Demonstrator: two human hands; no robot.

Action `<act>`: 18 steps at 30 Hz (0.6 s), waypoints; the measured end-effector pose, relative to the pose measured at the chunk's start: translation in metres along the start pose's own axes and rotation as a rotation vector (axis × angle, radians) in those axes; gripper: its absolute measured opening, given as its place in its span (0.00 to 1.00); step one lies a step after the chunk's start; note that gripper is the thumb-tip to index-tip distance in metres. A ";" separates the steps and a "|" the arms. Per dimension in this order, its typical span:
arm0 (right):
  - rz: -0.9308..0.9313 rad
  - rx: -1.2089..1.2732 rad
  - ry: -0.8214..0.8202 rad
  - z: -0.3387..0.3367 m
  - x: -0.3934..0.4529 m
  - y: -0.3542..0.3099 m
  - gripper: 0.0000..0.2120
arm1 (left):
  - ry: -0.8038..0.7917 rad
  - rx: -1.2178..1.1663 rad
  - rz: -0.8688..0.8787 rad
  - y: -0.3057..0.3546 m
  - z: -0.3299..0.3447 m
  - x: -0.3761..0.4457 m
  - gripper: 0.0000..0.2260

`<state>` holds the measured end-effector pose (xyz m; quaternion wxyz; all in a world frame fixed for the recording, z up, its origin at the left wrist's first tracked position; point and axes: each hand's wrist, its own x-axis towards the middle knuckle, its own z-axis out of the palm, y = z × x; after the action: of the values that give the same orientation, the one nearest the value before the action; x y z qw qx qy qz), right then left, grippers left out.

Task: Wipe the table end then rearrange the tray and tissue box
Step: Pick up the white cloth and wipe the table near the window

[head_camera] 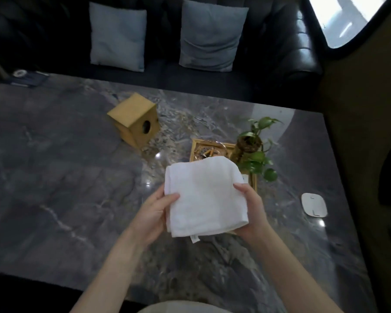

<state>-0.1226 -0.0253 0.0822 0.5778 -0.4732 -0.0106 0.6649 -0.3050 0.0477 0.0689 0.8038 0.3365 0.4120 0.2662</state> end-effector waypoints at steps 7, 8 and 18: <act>-0.199 -0.692 0.190 0.062 0.048 0.045 0.09 | 0.052 0.229 0.103 0.055 -0.080 0.005 0.14; -0.240 -0.749 0.166 0.071 0.053 0.049 0.09 | 0.065 0.252 0.101 0.060 -0.092 0.009 0.13; -0.252 -1.155 0.091 0.098 0.121 0.097 0.30 | 0.165 0.548 0.060 0.053 -0.181 0.075 0.15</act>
<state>-0.2456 0.0890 0.0072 0.3011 -0.7341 -0.4022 0.4568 -0.4264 0.1921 -0.0051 0.6384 0.5304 0.5225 0.1952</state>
